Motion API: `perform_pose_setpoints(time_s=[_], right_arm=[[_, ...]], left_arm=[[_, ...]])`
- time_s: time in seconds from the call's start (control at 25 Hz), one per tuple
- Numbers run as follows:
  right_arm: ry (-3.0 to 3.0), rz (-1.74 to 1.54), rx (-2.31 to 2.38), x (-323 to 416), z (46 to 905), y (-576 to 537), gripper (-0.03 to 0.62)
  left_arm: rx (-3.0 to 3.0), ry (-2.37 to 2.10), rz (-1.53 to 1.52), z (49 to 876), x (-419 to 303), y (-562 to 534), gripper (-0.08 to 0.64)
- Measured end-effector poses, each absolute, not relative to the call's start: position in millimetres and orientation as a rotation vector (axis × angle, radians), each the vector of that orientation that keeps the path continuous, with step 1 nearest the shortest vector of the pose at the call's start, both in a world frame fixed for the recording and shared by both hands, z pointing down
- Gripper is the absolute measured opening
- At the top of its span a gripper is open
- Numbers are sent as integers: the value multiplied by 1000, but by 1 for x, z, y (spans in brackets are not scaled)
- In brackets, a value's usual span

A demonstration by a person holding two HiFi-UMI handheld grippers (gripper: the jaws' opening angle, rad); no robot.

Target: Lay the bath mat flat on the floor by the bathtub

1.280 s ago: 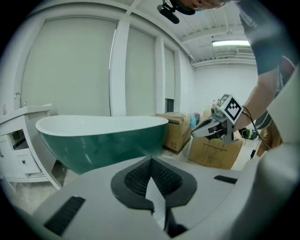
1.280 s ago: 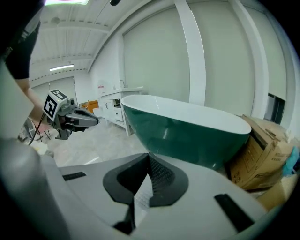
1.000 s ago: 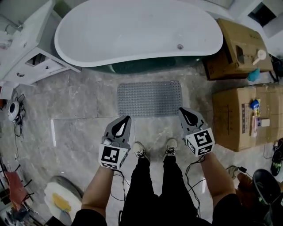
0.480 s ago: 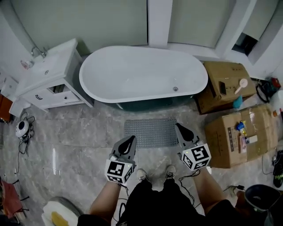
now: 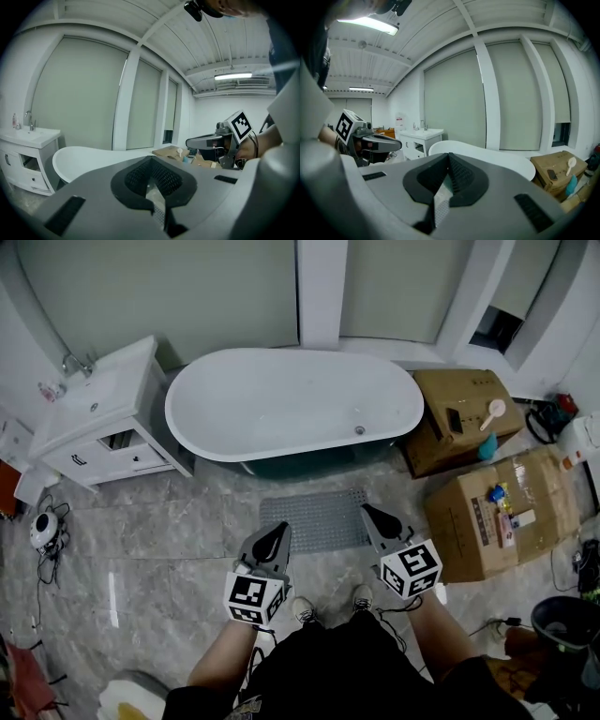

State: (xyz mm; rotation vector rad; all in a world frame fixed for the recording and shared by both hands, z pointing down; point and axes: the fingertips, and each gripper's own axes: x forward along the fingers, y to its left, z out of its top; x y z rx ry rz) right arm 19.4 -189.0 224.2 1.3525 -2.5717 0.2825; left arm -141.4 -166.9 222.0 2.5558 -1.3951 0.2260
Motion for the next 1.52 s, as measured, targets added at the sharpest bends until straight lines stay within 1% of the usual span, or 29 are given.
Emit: perform_pose_setpoints(time_s=[0.36, 0.68, 1.2, 1.32, 1.52], right_arm=[[-2544, 372, 1426, 16, 252, -162, 17], [-2574, 335, 1441, 44, 234, -125, 16], [-2669, 294, 1339, 125, 215, 10, 16], [-2695, 298, 1307, 136, 217, 38, 16], [-2729, 315, 1243, 132, 220, 70, 16]], left_arm=[[2574, -1282, 347, 252, -142, -149, 15], [2611, -1271, 326, 242, -111, -110, 15], [2578, -1383, 273, 215, -18, 34, 15], [2546, -1440, 263, 214, -10, 64, 15], [2496, -1511, 267, 212, -16, 100, 15]])
